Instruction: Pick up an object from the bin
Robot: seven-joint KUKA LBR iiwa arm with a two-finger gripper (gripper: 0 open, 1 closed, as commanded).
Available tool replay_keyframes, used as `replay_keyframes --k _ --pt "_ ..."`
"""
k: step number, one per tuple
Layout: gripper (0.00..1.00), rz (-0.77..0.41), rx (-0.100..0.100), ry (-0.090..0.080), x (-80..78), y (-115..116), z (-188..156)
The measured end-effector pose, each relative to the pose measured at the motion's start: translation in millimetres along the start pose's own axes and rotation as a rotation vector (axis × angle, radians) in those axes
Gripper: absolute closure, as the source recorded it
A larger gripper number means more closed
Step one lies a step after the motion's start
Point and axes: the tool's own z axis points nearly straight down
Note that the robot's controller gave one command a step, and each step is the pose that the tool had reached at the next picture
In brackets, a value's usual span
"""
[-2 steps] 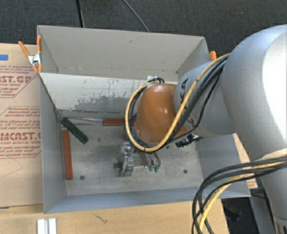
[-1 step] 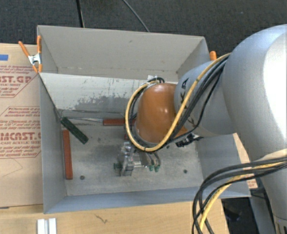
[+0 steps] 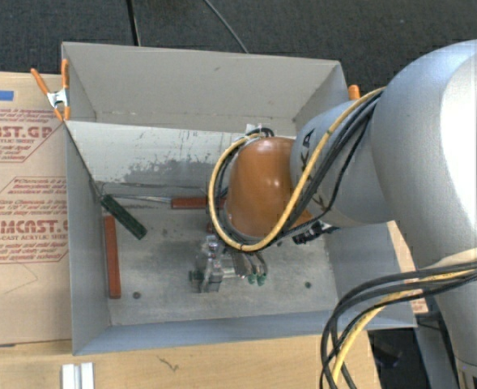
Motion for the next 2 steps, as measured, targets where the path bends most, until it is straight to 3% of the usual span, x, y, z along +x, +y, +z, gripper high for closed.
replay_keyframes --k 2 --pt "1.0 0.0 0.001 0.005 1.5 0.1 -20.0"
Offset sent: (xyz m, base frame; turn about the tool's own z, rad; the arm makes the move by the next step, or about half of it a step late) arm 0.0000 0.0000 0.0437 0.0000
